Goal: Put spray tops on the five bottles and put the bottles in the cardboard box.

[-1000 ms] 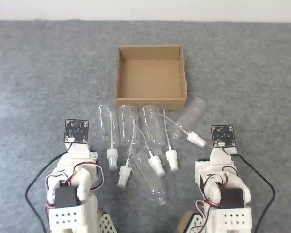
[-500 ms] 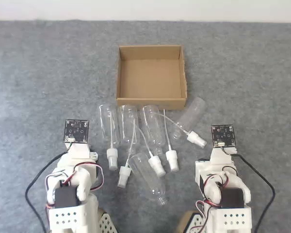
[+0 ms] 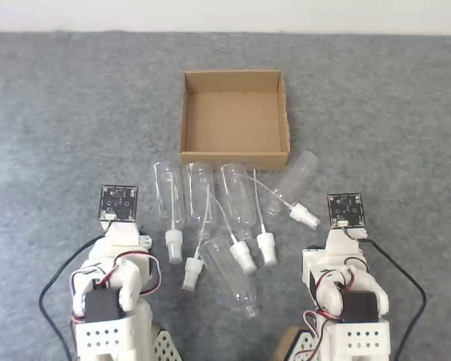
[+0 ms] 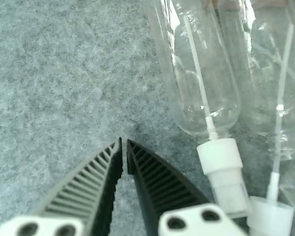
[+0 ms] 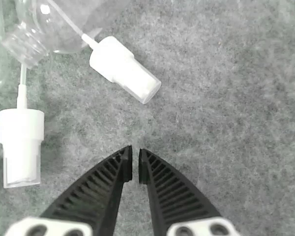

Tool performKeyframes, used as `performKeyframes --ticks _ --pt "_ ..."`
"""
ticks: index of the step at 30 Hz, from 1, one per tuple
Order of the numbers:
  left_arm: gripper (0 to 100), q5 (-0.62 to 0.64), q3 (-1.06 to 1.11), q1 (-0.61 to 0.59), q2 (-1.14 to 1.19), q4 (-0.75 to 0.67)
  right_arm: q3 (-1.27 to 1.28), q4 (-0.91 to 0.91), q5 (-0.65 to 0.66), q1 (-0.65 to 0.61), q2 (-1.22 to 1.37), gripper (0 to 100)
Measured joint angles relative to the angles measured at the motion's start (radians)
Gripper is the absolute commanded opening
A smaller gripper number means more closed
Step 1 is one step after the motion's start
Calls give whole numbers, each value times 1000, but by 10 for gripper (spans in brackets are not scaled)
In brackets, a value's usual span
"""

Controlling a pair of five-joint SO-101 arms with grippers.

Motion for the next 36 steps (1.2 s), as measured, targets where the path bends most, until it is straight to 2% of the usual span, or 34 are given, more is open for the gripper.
performKeyframes --ticks 10,18,26,36 --pt "15 0 0 0 0 0 0 0 0 5 0 6" --pt "15 0 0 0 0 0 -38 -9 6 149 0 6" --pt "15 0 0 0 0 0 -121 -28 238 161 0 6" --pt "15 0 0 0 0 0 -273 -28 269 160 -2 6"
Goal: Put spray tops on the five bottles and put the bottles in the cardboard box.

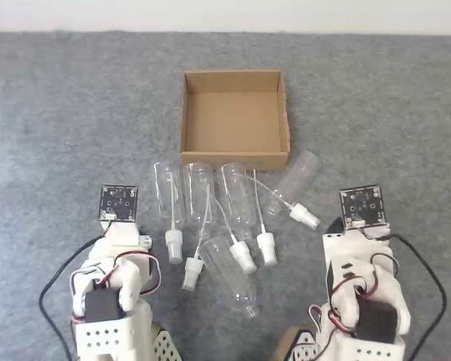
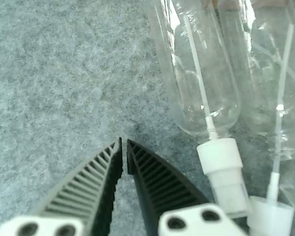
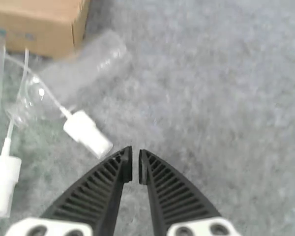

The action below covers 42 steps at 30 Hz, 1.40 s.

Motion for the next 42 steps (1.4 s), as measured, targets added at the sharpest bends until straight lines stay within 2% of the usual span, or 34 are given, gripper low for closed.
performKeyframes --ticks 9,20,33,42 --pt "15 0 0 0 0 0 -117 0 0 0 -6 6" --pt "15 0 0 0 0 0 -259 94 72 -2 -6 6" --pt "15 0 0 0 0 0 -459 94 75 -2 367 6" --pt "15 0 0 0 0 0 -465 94 75 -2 470 6"
